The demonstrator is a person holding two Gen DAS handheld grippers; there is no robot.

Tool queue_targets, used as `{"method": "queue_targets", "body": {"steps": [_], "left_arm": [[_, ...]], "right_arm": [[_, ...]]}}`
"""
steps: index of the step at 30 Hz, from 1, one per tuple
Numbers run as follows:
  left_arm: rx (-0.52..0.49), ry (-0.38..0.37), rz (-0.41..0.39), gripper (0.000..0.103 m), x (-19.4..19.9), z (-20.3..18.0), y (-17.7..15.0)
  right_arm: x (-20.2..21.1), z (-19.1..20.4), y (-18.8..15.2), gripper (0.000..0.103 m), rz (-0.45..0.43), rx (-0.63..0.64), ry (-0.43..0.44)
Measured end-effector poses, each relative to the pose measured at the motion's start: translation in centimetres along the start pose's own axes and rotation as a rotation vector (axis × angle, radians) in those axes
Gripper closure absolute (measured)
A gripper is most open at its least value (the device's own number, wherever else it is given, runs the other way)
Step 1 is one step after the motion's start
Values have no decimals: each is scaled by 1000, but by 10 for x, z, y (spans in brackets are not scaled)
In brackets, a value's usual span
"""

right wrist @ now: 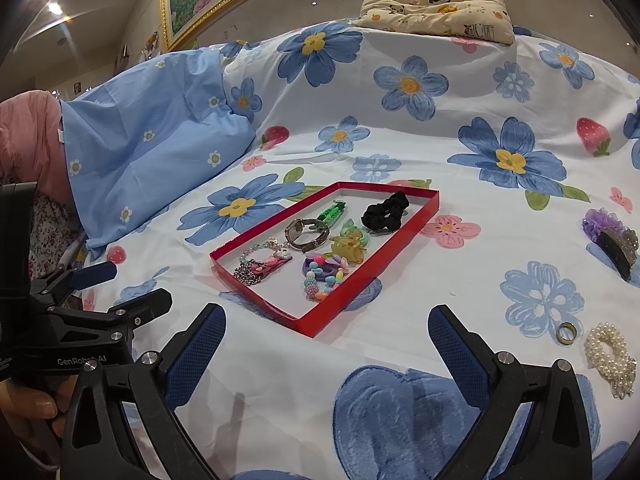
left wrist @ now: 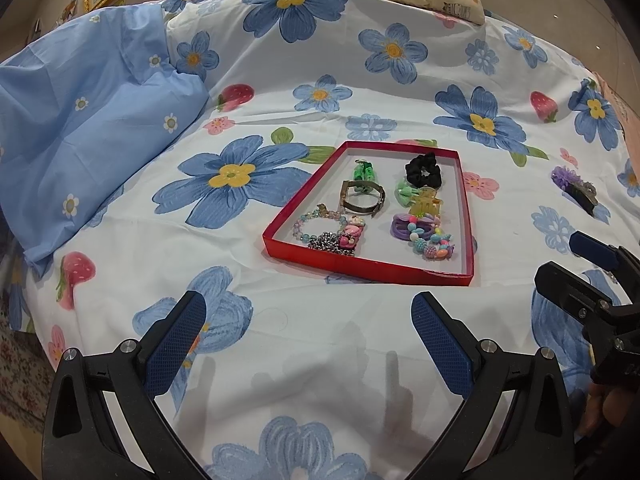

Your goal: Organize jewelry

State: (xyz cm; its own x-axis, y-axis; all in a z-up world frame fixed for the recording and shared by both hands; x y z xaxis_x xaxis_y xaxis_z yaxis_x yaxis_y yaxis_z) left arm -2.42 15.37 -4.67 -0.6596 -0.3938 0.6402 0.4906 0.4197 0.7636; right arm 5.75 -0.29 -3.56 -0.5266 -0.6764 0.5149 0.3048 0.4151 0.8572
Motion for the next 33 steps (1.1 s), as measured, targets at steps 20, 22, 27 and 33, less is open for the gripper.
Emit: {"method": "queue_targets", "body": {"steps": [20,22,27,33], "left_arm": [[3,1,0,0,-1,0,-1],[3,-1,1,0,0,0,-1],[3,-1,-3,0,-1,-1,-1],[6,0,4,0,-4,-1,-3]], "right_arm": [[1,2,2,1,-1,0,1],[1,2,2,1,-3,0,2],[3,2,6,1,-10,1,6],[3,2,7,1,-9,1,7]]}}
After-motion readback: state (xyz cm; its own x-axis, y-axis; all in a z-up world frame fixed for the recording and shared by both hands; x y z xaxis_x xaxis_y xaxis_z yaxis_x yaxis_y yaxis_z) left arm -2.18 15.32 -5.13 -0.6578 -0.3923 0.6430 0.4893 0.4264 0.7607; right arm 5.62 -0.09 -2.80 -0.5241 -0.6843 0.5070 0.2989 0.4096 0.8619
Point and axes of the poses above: each gripper's, at about its wrist camera, not at the fingertips, and x roughly against the way its jaws point, z to its left, y to its top, the point moved 6 cm from there along -x, roughly the way its jaws point, and after that the axes turned 12 degrees about x, right-handed, at the moved point
